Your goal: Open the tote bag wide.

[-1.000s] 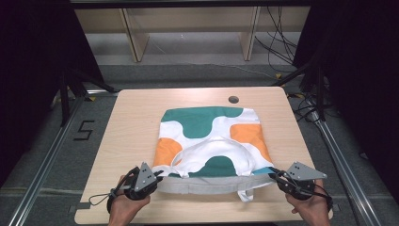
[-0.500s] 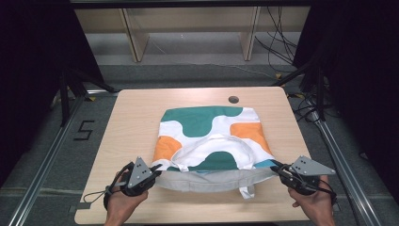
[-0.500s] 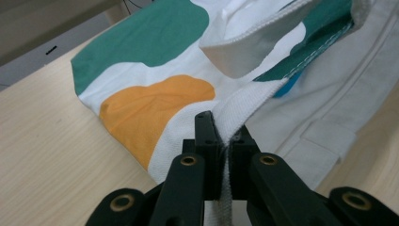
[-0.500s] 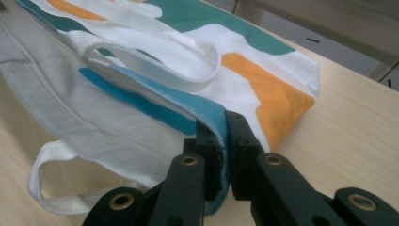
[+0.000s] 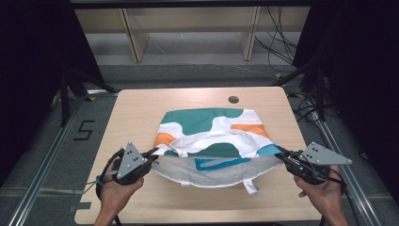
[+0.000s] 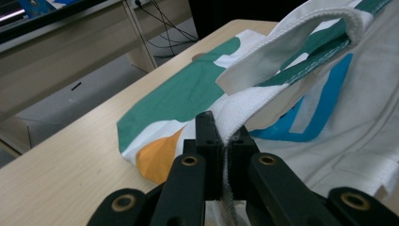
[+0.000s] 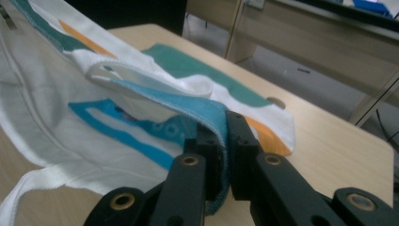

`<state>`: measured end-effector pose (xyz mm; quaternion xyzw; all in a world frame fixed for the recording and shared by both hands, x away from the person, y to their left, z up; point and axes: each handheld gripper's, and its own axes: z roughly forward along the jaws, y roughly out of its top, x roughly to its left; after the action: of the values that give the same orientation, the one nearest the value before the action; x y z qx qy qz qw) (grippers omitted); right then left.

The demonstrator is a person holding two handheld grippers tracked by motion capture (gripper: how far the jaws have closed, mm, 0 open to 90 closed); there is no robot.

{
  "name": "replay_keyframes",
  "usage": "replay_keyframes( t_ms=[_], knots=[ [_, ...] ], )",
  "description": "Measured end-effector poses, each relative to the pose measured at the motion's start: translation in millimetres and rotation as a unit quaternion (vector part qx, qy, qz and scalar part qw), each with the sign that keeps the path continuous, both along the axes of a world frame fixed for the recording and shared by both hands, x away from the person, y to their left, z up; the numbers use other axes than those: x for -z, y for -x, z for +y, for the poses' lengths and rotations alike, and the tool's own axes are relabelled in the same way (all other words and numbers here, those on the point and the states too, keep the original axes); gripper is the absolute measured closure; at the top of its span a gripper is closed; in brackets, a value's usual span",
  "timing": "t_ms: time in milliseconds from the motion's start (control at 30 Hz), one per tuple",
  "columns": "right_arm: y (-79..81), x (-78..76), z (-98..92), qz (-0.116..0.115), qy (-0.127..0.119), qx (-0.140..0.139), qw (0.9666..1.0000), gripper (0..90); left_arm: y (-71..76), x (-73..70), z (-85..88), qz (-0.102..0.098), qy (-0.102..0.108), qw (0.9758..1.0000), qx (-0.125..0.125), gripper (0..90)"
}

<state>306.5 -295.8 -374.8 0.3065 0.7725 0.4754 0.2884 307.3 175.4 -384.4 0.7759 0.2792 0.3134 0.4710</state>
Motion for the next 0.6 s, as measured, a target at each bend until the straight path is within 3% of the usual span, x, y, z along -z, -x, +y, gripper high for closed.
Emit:
replay_keyframes(
  t_ms=[100, 333, 433, 467, 500, 533, 567, 600],
  knots=[
    [-1.0, -13.7, 0.0, -0.032, -0.004, -0.005, 0.9995, 86.3, 3.0, -11.4, 2.4, -0.011, 0.006, 0.9999, 0.001, 86.7],
    [3.3, -40.1, 2.4, -0.056, -0.022, -0.013, 0.9981, 86.6, 11.4, -33.5, 8.1, -0.038, 0.019, 0.9991, -0.001, 87.0],
    [12.0, -54.9, 1.7, -0.07, -0.028, -0.026, 0.9968, 86.8, 18.2, -50.9, 11.1, -0.061, 0.031, 0.9976, 0.004, 87.0],
    [12.0, -54.9, 1.7, -0.07, -0.028, -0.026, 0.9968, 86.8, 18.2, -50.9, 11.1, -0.061, 0.031, 0.9976, 0.004, 87.1],
    [14.9, -62.7, -0.7, -0.082, -0.034, -0.026, 0.9957, 86.8, 22.8, -61.6, 11.4, -0.076, 0.037, 0.9964, 0.005, 87.1],
    [14.9, -62.7, -0.7, -0.082, -0.034, -0.026, 0.9957, 86.8, 22.8, -61.6, 11.4, -0.076, 0.037, 0.9964, 0.005, 87.2],
    [17.3, -71.3, -2.8, -0.094, -0.04, -0.03, 0.9943, 87.0, 28.1, -73.6, 11.1, -0.096, 0.037, 0.9946, 0.007, 87.2],
    [17.3, -71.3, -2.8, -0.094, -0.04, -0.03, 0.9943, 87.0, 28.1, -73.6, 11.1, -0.096, 0.037, 0.9946, 0.007, 87.2]
  ],
)
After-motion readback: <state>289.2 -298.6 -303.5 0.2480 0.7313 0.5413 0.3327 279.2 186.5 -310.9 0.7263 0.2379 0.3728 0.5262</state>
